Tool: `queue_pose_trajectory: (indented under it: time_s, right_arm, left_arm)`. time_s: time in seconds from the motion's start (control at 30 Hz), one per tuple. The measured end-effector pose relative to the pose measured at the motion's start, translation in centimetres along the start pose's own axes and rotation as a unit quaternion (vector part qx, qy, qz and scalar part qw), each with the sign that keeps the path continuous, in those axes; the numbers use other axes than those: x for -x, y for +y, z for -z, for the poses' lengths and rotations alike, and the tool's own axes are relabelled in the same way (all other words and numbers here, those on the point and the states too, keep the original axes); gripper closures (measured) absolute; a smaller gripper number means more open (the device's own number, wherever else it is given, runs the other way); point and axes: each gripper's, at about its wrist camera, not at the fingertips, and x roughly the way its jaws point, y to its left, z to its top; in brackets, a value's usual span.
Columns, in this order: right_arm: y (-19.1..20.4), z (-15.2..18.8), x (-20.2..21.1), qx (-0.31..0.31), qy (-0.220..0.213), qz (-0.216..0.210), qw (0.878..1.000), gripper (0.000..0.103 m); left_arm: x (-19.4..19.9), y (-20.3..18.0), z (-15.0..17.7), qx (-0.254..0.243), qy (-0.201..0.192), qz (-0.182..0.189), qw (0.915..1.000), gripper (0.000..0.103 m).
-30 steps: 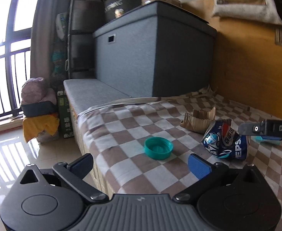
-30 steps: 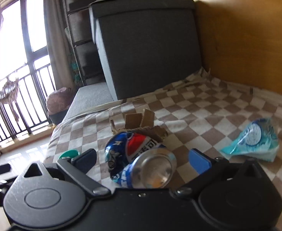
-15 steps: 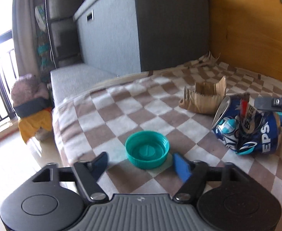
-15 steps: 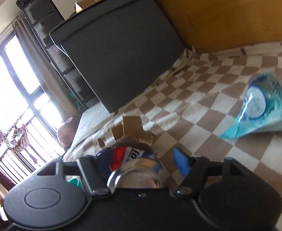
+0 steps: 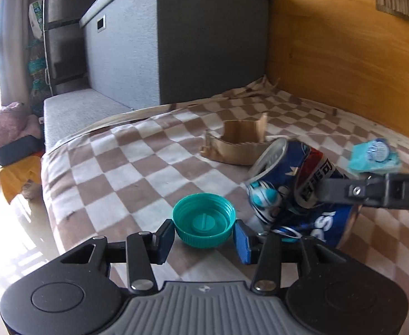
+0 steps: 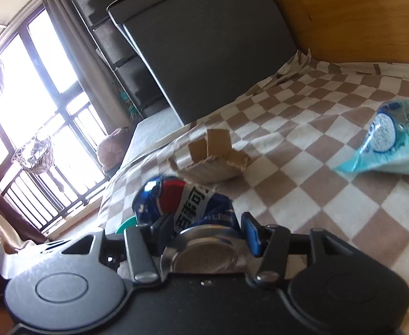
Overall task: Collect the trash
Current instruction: 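Grasp the teal bottle cap with the left tool while the right tool grasps a Pepsi can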
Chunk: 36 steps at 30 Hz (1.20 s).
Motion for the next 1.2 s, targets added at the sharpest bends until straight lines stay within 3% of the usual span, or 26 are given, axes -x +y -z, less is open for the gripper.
queue_pose_trajectory:
  time_s: [0.3,0.4,0.53,0.67,0.83,0.97,1.07,1.2]
  right_arm:
    - [0.4,1.2,2.0,-0.036,0.024,-0.036,0.998,0.046]
    - [-0.2,1.5,2.8,-0.065,0.042,-0.064,0.995,0.039]
    - [0.3,2.3,4.1,-0.058,0.065,-0.079,0.993,0.030]
    - [0.7,3.1,5.4,-0.047,0.095,-0.084,0.991,0.030]
    - [0.3,4.9,7.8,-0.020,0.136,-0.049,0.989,0.030]
    - [-1.8,3.7,8.9,-0.060,0.129,-0.051,0.989,0.030]
    - [-3.6,2.0,7.9,-0.099,0.130,-0.058,0.985,0.038]
    - [-5.0,0.8,5.3,-0.122,0.153,-0.089,0.977,0.042]
  left_arm:
    - [1.9,-0.6,0.8,0.002,-0.015,0.028,0.9995,0.056]
    - [2.6,-0.9,1.4,-0.010,-0.017,0.036,0.9991,0.056]
    - [3.7,-1.3,2.6,-0.030,-0.012,0.050,0.9982,0.056]
    - [5.0,-1.1,3.9,-0.031,-0.006,0.064,0.9975,0.056]
    - [6.3,-0.8,5.3,-0.039,-0.001,0.069,0.9969,0.056]
    - [7.0,-0.6,5.8,-0.034,-0.008,0.077,0.9964,0.056]
    - [7.1,-0.6,5.9,-0.032,-0.012,0.083,0.9960,0.056]
    - [7.1,-0.5,5.9,-0.025,-0.019,0.088,0.9956,0.056]
